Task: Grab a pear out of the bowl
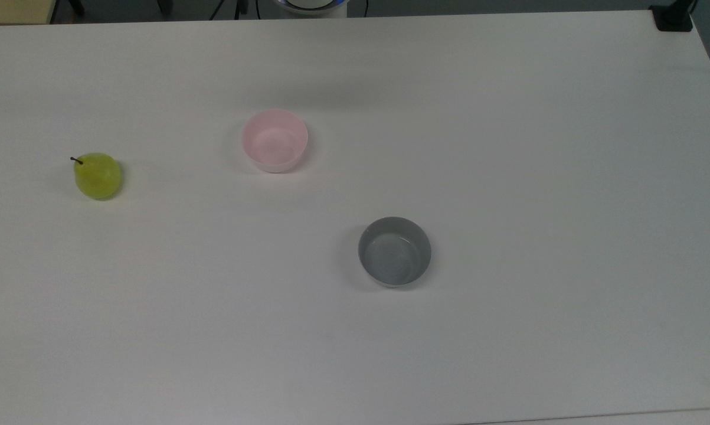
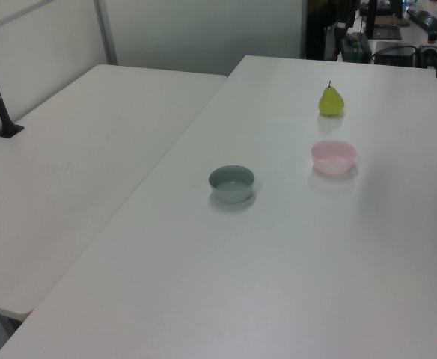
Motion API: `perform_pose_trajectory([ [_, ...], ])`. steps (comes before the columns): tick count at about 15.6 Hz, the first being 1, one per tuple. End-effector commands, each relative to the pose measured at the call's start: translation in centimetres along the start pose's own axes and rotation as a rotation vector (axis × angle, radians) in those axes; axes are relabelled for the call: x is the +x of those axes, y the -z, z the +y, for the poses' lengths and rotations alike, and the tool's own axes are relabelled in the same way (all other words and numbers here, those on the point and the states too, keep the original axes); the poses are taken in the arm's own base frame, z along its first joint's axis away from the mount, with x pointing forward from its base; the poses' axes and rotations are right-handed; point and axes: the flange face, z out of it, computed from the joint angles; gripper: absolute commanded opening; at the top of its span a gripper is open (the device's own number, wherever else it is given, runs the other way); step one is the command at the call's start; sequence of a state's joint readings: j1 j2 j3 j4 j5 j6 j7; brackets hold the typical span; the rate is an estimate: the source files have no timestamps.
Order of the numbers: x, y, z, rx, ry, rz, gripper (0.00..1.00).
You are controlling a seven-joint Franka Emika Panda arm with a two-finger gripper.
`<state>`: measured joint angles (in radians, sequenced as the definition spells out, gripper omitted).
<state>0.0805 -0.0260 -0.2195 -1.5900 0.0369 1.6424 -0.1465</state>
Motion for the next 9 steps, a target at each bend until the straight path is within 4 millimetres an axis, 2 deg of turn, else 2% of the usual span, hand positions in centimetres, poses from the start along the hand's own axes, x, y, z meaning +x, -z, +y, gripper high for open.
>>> perform_pose_trajectory([
  [1, 0.06, -0.8, -0.43, 0.016, 0.02, 0.025, 1.0],
  [9, 0.19, -0.47, -0.34, 0.013, 0.019, 0.04, 1.0],
])
